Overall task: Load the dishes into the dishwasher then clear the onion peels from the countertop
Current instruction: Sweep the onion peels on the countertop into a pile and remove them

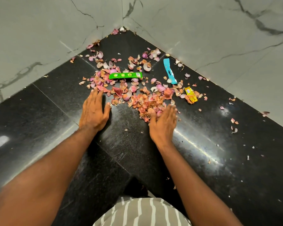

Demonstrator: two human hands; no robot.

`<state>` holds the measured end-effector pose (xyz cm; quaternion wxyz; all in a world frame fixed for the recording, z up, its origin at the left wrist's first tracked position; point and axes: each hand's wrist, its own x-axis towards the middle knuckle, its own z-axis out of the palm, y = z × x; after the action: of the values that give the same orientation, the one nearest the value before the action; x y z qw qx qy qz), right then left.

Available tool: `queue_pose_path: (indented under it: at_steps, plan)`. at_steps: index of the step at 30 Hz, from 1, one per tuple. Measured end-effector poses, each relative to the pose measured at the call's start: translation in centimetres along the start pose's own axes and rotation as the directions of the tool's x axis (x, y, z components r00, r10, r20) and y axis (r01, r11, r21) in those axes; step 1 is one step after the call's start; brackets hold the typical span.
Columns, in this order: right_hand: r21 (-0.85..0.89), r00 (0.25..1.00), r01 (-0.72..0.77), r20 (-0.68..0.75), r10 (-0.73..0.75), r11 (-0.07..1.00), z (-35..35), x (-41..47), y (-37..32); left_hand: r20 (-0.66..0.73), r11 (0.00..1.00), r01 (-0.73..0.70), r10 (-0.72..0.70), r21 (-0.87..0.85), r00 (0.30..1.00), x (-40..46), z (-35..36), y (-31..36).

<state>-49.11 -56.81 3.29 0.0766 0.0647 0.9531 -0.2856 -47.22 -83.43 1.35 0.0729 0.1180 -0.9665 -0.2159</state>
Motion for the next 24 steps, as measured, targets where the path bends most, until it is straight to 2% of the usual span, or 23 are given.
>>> queue_pose_path:
  at_steps: [3,5,7,11,14,16,19,21,24]
  plan:
    - [0.189,0.976,0.187,0.079,-0.204,0.964,0.0,1.1,-2.7,-0.008,1.000,0.002,-0.002,-0.007,1.000,-0.1,-0.1,0.1]
    - [0.240,0.954,0.255,0.094,-0.284,0.937,-0.6,1.5,-4.3,-0.015,1.000,-0.006,0.006,-0.006,1.000,-0.1,-0.3,0.2]
    - [0.259,0.954,0.277,0.038,-0.297,0.925,-1.5,1.5,-5.2,-0.011,1.000,-0.002,0.002,-0.002,1.000,-0.1,-0.5,0.3]
    - [0.421,0.931,0.364,-0.129,-0.342,0.831,-3.6,1.8,-4.5,-0.004,1.000,0.005,-0.005,0.011,1.000,-0.1,-0.4,0.3]
    - [0.408,0.908,0.414,-0.251,-0.336,0.814,-4.6,2.2,-3.2,0.006,1.000,0.010,-0.010,0.020,1.000,0.0,-0.3,0.2]
    - [0.396,0.918,0.384,-0.261,-0.298,0.834,-5.0,2.4,-2.4,0.011,1.000,0.014,-0.014,0.028,1.000,0.0,-0.2,0.1]
    - [0.398,0.982,0.187,-0.114,-0.154,0.898,-5.5,3.1,-0.8,0.019,0.999,0.022,-0.022,0.037,1.000,0.0,-0.1,0.0]
    - [0.468,0.994,0.101,-0.075,-0.075,0.878,-5.9,3.3,0.3,0.019,0.999,0.026,-0.027,0.036,0.999,0.1,-0.1,0.0]
    - [0.547,0.995,0.073,-0.101,-0.021,0.834,-6.8,3.1,0.9,0.022,0.999,0.025,-0.026,0.041,0.999,0.1,-0.1,0.0]
